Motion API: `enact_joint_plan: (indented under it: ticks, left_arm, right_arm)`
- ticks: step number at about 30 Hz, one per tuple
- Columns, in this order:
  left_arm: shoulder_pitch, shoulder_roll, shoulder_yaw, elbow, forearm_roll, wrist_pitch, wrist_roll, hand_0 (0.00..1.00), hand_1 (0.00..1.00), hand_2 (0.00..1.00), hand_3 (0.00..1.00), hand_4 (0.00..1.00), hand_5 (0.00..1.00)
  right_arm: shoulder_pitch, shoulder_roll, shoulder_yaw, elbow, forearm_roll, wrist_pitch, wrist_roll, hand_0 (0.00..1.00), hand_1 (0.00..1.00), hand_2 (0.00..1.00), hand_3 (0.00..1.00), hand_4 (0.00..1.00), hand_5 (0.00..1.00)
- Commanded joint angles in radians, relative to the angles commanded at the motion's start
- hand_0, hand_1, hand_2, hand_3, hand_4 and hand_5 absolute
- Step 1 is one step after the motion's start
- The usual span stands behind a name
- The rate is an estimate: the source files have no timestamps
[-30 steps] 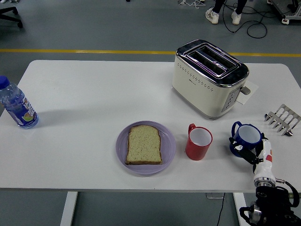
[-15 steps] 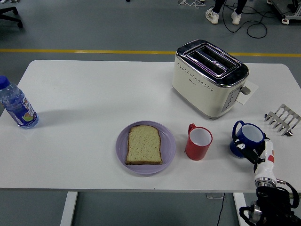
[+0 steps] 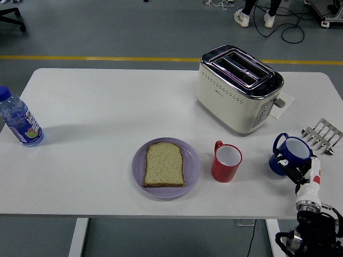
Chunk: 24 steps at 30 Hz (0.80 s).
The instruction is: Pick up the cup,pour liquid into bread,place the cup on the desk
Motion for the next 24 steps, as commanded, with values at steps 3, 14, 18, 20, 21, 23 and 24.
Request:
enact_joint_plan:
  ticks: [3, 14, 18, 20, 21, 23, 24]
  left_arm:
    - [0.001, 0.001, 0.002, 0.0, 0.0, 0.0, 0.0, 0.633, 0.641, 0.652, 0.503, 0.239, 0.865]
    - [0.008, 0.002, 0.009, 0.001, 0.001, -0.001, 0.0, 0.633, 0.641, 0.652, 0.503, 0.24, 0.863]
    - [0.009, 0.002, 0.012, 0.001, 0.0, -0.001, 0.0, 0.633, 0.641, 0.652, 0.503, 0.24, 0.863]
    - [0.009, 0.003, 0.011, 0.001, 0.002, -0.001, 0.0, 0.633, 0.641, 0.651, 0.503, 0.24, 0.863]
    - [0.008, 0.003, 0.01, 0.001, 0.002, -0.001, 0.0, 0.633, 0.641, 0.651, 0.503, 0.24, 0.863]
    - [0.007, 0.003, 0.008, 0.0, 0.003, -0.001, 0.0, 0.633, 0.641, 0.651, 0.503, 0.24, 0.863]
    - [0.006, 0.003, 0.006, 0.0, 0.004, -0.001, 0.0, 0.633, 0.641, 0.651, 0.503, 0.24, 0.863]
  right_arm:
    - [-0.023, -0.012, 0.041, 0.062, -0.045, 0.031, -0.043, 0.451, 0.438, 0.563, 0.545, 0.666, 0.002]
    - [-0.086, -0.055, 0.199, 0.318, -0.289, 0.092, -0.318, 0.419, 0.404, 0.564, 0.547, 0.709, 0.002]
    - [-0.1, -0.065, 0.243, 0.405, -0.397, 0.126, -0.449, 0.419, 0.404, 0.564, 0.547, 0.709, 0.002]
    - [-0.104, -0.073, 0.269, 0.461, -0.465, 0.168, -0.528, 0.425, 0.406, 0.571, 0.555, 0.682, 0.002]
    - [-0.105, -0.078, 0.275, 0.486, -0.5, 0.183, -0.564, 0.425, 0.406, 0.571, 0.555, 0.682, 0.002]
    - [-0.105, -0.086, 0.283, 0.528, -0.554, 0.194, -0.617, 0.425, 0.406, 0.571, 0.555, 0.682, 0.002]
    - [-0.105, -0.09, 0.286, 0.549, -0.571, 0.195, -0.633, 0.425, 0.406, 0.571, 0.555, 0.682, 0.002]
